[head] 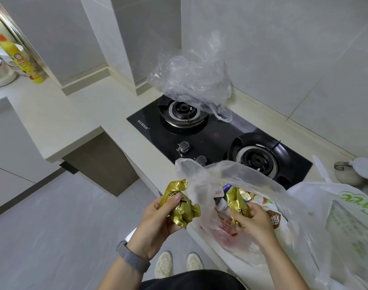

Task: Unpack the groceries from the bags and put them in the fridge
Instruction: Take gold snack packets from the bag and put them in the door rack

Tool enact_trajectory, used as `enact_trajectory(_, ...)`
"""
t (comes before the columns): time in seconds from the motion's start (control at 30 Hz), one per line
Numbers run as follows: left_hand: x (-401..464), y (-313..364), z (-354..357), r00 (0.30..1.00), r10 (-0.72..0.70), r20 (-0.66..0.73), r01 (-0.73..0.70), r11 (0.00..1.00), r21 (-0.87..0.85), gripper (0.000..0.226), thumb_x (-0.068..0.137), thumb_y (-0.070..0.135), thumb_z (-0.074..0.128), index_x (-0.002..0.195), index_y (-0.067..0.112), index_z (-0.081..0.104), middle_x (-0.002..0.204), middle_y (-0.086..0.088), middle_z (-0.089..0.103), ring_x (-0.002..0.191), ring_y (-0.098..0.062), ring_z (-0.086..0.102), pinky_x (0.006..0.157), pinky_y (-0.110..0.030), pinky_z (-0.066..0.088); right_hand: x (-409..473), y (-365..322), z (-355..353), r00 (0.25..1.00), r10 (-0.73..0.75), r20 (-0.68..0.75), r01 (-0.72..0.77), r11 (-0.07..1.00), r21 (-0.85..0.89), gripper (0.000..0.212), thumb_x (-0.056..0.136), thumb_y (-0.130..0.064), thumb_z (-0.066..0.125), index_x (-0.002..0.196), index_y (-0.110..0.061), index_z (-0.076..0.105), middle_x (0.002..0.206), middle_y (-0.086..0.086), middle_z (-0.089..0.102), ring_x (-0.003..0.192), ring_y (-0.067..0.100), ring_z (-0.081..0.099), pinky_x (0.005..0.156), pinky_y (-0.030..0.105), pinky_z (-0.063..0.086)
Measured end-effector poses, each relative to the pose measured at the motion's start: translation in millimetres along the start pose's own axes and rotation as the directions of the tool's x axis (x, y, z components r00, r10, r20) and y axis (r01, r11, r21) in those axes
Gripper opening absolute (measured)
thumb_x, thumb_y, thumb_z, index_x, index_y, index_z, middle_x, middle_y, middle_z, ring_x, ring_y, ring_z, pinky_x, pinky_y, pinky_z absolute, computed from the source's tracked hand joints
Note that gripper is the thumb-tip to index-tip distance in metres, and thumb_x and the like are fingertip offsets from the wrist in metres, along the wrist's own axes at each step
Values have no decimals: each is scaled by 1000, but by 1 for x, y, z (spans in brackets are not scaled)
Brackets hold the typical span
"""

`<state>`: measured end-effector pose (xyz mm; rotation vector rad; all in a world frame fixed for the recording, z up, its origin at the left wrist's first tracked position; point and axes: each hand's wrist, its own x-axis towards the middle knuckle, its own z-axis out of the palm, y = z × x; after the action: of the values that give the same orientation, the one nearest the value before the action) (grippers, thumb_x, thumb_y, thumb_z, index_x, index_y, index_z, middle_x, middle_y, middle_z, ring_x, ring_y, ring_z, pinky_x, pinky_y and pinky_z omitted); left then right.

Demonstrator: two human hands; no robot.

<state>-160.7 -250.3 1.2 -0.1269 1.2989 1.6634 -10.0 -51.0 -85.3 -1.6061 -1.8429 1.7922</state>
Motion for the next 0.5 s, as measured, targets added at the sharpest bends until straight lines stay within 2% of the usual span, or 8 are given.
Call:
enact_trajectory(0.07, 0, 0, 3, 1000, -4, -7, 4, 1000, -3, 60, 76, 33, 65, 116, -10, 55, 100, -19, 68, 95, -30, 70, 64, -28, 58, -8, -10, -5, 992, 74, 98, -95, 967, 236, 26, 76, -14, 79, 99, -8, 68, 84, 7, 72, 72, 18, 68, 68, 41, 59)
enact_trajectory(0.2, 0, -1, 4, 1000, -2, -24, 3, 1000, 31, 60, 73, 35, 67, 116, -7, 58, 106, -23, 68, 100, -35, 68, 68, -29, 59, -22, -30, -10, 948, 103, 300, -238, 857, 457, 28, 76, -18, 74, 99, -4, 68, 78, 10, 66, 67, 20, 63, 55, 31, 55)
enact_trajectory(0.33, -4, -6, 2, 999, 22, -44, -20, 999, 45, 58, 73, 39, 68, 111, -4, 60, 105, -22, 68, 104, -37, 66, 76, -33, 59, -35, -46, -5, 900, 80, 428, -304, 819, 487, 29, 74, -18, 70, 98, -2, 65, 77, 14, 62, 61, 21, 63, 47, 26, 53)
enact_trajectory(0.43, -10, -11, 2, 996, 51, -73, -51, 999, 0, 48, 72, 38, 68, 102, 1, 63, 96, -17, 68, 99, -35, 67, 64, -28, 57, -45, -51, 3, 872, 62, 485, -310, 837, 451, 41, 69, -15, 80, 103, -1, 61, 73, 12, 64, 59, 23, 61, 43, 27, 50)
enact_trajectory(0.5, -18, -14, 1, 991, 72, -110, -76, 997, -33, 42, 73, 36, 67, 99, 3, 63, 95, -17, 68, 93, -31, 69, 62, -27, 57, -51, -54, 10, 848, 40, 528, -300, 858, 416, 55, 67, -12, 83, 115, -2, 59, 74, 10, 64, 61, 24, 61, 44, 28, 50)
